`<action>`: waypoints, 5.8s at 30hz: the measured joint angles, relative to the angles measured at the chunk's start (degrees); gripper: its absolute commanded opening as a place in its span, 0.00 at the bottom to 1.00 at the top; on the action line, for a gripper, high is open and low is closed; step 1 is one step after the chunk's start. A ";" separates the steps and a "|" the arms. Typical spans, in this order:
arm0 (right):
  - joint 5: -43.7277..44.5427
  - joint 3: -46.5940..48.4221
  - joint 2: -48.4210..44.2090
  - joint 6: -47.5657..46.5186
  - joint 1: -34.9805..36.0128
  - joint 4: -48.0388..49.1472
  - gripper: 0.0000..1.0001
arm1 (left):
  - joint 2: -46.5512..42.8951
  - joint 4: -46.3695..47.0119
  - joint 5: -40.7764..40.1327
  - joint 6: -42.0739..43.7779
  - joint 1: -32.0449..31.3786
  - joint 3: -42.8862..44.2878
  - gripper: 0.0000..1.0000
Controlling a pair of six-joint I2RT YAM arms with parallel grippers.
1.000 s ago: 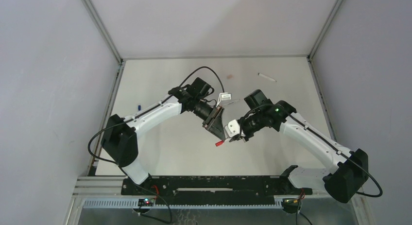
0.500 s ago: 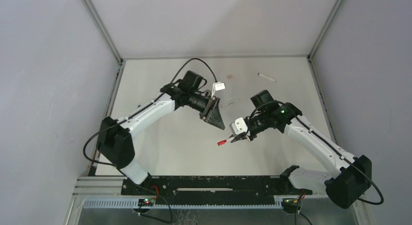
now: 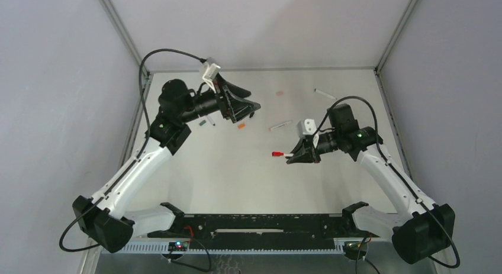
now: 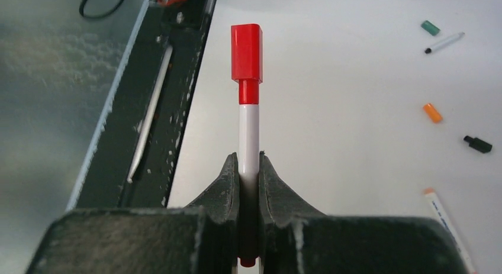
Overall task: Insert the pens into the pen caps
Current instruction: Insert the pen cap onto the pen, then place the pen at the center of the board.
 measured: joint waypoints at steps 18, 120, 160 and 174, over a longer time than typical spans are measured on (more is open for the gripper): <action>2.12 -4.55 -0.31 70.84 -8.20 42.42 0.00 | -0.11 31.89 -22.40 -28.59 1.20 -17.66 0.86; 4.98 -8.92 2.58 56.30 -12.79 43.01 0.61 | 4.39 -23.30 -43.12 3.87 17.75 -22.64 0.00; 5.38 -8.94 1.97 55.45 -15.85 41.75 0.61 | 41.86 -41.97 -52.54 15.61 33.31 10.56 0.27; 5.14 -8.94 1.92 56.35 -17.88 42.38 0.61 | 30.53 -39.87 -44.06 13.44 33.51 9.73 0.26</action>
